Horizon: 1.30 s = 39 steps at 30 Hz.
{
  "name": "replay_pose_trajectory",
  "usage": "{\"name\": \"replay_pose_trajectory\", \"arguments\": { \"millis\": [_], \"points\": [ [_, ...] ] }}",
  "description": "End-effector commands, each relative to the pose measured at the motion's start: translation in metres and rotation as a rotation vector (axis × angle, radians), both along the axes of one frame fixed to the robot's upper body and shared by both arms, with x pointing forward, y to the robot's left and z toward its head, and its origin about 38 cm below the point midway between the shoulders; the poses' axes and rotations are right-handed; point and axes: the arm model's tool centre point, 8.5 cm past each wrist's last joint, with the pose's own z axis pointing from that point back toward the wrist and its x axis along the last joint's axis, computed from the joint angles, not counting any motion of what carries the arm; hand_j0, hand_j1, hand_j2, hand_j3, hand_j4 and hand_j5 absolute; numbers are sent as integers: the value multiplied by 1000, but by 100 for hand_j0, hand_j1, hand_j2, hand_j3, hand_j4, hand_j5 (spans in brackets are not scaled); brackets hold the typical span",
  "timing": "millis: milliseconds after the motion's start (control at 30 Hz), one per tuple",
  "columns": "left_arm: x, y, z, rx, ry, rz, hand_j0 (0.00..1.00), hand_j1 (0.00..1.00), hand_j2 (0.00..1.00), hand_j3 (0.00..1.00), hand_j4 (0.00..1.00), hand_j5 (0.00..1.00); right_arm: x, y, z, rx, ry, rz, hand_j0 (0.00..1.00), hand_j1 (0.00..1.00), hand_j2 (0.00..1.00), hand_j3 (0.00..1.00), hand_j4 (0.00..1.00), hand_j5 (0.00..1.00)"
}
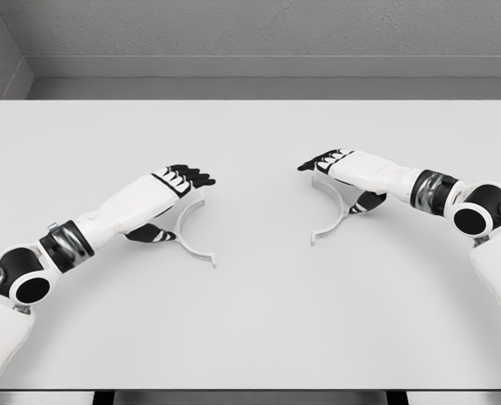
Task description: Assemble PVC drainage pipe clamps
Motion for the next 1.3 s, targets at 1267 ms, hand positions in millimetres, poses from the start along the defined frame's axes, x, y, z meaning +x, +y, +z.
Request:
{"name": "replay_pose_trajectory", "arguments": {
  "millis": [1267],
  "points": [
    [5, -9, -14, -16, 55, 35, 100, 100, 100, 100, 100, 100, 25, 16, 1, 14, 17, -15, 100, 100, 100, 100, 100, 100]
  ]
}}
